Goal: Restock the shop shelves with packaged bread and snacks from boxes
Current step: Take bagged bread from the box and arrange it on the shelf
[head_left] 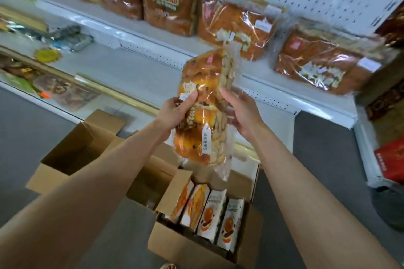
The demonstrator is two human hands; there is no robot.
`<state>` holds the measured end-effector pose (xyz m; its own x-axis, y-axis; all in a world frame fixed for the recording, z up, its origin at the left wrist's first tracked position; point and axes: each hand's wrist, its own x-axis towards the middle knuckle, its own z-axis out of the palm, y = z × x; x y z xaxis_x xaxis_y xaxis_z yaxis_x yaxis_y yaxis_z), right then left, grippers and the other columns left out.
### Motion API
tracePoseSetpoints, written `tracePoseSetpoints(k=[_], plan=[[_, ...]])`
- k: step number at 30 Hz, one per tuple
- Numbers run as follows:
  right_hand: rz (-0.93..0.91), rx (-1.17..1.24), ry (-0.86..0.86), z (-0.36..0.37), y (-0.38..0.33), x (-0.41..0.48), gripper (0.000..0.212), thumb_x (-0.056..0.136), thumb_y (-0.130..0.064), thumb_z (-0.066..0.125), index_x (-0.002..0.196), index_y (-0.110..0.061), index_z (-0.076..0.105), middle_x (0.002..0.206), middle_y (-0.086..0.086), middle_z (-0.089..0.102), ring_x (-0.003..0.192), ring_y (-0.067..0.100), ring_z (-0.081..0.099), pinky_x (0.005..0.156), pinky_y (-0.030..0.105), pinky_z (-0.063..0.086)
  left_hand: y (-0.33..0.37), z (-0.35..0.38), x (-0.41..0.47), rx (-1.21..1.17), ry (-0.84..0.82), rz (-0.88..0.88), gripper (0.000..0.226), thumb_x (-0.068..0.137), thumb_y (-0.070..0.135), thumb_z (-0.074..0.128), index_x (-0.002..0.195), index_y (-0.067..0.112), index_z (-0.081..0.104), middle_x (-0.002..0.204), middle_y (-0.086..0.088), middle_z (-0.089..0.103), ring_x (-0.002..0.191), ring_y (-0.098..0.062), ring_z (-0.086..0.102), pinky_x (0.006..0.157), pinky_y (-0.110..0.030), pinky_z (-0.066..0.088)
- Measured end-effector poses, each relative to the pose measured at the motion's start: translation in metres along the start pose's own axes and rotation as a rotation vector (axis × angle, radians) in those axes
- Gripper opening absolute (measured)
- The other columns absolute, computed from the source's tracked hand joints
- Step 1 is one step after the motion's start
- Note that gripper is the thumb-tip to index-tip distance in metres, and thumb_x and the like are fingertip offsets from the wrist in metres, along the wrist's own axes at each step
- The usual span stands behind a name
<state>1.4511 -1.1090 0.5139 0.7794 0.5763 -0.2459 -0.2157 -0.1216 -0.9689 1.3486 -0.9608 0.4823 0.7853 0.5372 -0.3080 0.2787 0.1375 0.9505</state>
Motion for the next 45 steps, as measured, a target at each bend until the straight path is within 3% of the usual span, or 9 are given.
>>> tracePoseSetpoints(k=[4, 8, 15, 19, 25, 33, 37, 41, 45], plan=[[-0.084, -0.009, -0.024, 0.004, -0.044, -0.005, 0.053, 0.083, -0.042, 0.071, 0.129, -0.021, 0.054, 0.090, -0.007, 0.071, 0.071, 0.012, 0.068, 0.050, 0.021, 0.047, 0.044, -0.001, -0.012, -0.053, 0.027, 0.129, 0.044, 0.084, 0.050, 0.067, 0.110, 0.014, 0.062, 0.091, 0.005, 0.072, 0.071, -0.002, 0.071, 0.058, -0.015, 0.053], [-0.163, -0.014, -0.072, 0.012, -0.081, -0.013, 0.068, 0.072, -0.054, 0.075, 0.131, -0.029, 0.054, 0.109, -0.006, 0.072, 0.096, 0.015, 0.069, 0.074, 0.033, 0.053, 0.081, -0.008, -0.029, -0.116, 0.069, 0.222, 0.056, 0.081, 0.050, 0.069, 0.125, 0.016, 0.057, 0.099, 0.005, 0.072, 0.081, -0.006, 0.072, 0.063, -0.018, 0.056], [-0.282, 0.080, -0.177, 0.036, -0.125, -0.020, 0.097, 0.049, -0.061, 0.087, 0.135, -0.035, 0.051, 0.119, -0.004, 0.069, 0.108, 0.021, 0.067, 0.097, 0.049, 0.050, 0.130, -0.030, -0.063, -0.169, 0.126, 0.368, 0.034, 0.086, 0.043, 0.067, 0.116, 0.028, 0.060, 0.092, 0.005, 0.073, 0.073, -0.004, 0.072, 0.057, -0.017, 0.054], [-0.329, 0.086, -0.269, 0.061, -0.145, -0.025, 0.090, 0.056, -0.062, 0.084, 0.135, -0.039, 0.049, 0.124, -0.004, 0.066, 0.113, 0.022, 0.064, 0.099, 0.052, 0.047, 0.146, -0.054, -0.083, -0.184, 0.166, 0.447, 0.027, 0.088, 0.038, 0.067, 0.112, 0.029, 0.062, 0.088, 0.007, 0.074, 0.075, -0.007, 0.072, 0.058, -0.018, 0.054], [-0.372, 0.073, -0.312, 0.116, -0.175, -0.033, 0.095, 0.053, -0.067, 0.084, 0.136, -0.039, 0.049, 0.130, -0.003, 0.062, 0.118, 0.024, 0.061, 0.099, 0.055, 0.048, 0.169, -0.104, -0.112, -0.194, 0.196, 0.526, 0.040, 0.085, 0.043, 0.069, 0.119, 0.023, 0.061, 0.100, -0.001, 0.075, 0.088, -0.018, 0.073, 0.077, -0.033, 0.059], [-0.458, 0.134, -0.462, 0.230, -0.207, -0.050, 0.082, 0.063, -0.053, 0.084, 0.133, -0.024, 0.053, 0.117, 0.006, 0.070, 0.106, 0.028, 0.068, 0.096, 0.052, 0.050, 0.194, -0.214, -0.150, -0.138, 0.323, 0.625, 0.013, 0.088, 0.040, 0.066, 0.098, 0.039, 0.058, 0.092, 0.011, 0.074, 0.080, -0.003, 0.070, 0.065, -0.018, 0.055], [-0.479, 0.178, -0.507, 0.314, -0.217, -0.063, 0.074, 0.066, -0.046, 0.083, 0.129, -0.018, 0.057, 0.113, 0.009, 0.071, 0.103, 0.030, 0.069, 0.095, 0.052, 0.051, 0.198, -0.297, -0.167, -0.092, 0.379, 0.682, 0.067, 0.073, 0.062, 0.072, 0.128, 0.026, 0.058, 0.118, 0.003, 0.069, 0.105, -0.018, 0.067, 0.093, -0.042, 0.054], [-0.510, 0.173, -0.532, 0.403, -0.225, -0.065, 0.074, 0.064, -0.052, 0.084, 0.125, -0.017, 0.061, 0.114, 0.008, 0.071, 0.104, 0.029, 0.068, 0.096, 0.051, 0.050, 0.206, -0.384, -0.179, -0.071, 0.450, 0.741, 0.092, 0.058, 0.076, 0.074, 0.134, 0.028, 0.054, 0.123, 0.004, 0.067, 0.111, -0.019, 0.065, 0.099, -0.045, 0.050], [-0.514, 0.165, -0.568, 0.476, -0.236, -0.064, 0.071, 0.069, -0.050, 0.081, 0.128, -0.018, 0.059, 0.112, 0.008, 0.072, 0.102, 0.028, 0.069, 0.091, 0.046, 0.053, 0.213, -0.455, -0.184, -0.049, 0.459, 0.764, 0.043, 0.077, 0.055, 0.072, 0.113, 0.033, 0.065, 0.109, 0.006, 0.072, 0.101, -0.017, 0.069, 0.095, -0.045, 0.052]])
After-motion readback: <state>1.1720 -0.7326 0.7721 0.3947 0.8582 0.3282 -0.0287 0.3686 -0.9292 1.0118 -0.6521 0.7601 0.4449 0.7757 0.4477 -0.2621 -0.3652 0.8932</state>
